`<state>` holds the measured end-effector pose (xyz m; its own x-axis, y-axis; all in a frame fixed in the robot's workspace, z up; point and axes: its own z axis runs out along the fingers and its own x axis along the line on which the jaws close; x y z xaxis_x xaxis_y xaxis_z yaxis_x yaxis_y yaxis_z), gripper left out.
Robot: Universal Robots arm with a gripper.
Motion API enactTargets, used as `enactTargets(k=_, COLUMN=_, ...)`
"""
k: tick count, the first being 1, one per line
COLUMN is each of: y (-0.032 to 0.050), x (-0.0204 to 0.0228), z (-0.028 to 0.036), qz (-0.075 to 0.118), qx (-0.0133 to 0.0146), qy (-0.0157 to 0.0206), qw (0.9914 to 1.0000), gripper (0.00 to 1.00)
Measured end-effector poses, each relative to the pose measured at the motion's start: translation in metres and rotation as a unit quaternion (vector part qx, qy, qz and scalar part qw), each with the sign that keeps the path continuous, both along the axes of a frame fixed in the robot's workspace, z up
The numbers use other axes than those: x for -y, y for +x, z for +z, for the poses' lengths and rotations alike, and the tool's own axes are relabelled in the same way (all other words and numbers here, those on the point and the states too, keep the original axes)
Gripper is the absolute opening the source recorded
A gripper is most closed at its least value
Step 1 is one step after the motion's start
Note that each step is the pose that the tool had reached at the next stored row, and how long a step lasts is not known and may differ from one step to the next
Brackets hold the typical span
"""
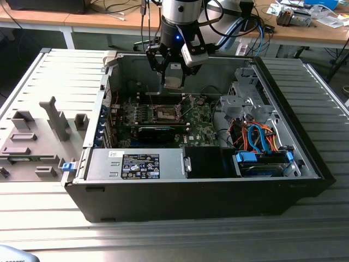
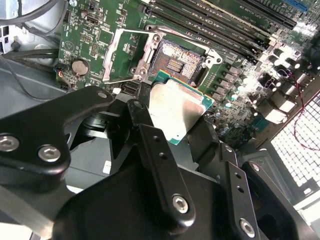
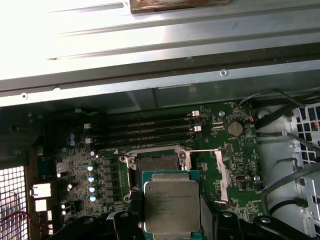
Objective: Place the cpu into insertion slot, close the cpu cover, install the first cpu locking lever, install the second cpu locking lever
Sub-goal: 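Place the cpu into insertion slot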
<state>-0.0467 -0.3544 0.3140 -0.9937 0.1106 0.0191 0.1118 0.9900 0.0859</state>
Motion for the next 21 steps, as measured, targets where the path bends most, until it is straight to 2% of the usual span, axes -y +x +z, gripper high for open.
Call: enactTargets(k=21, y=0.0, x=0.0, z=0.0, qz=-0.009, qx=0.0, qy=0.0, qw=0.99996, gripper=0.55)
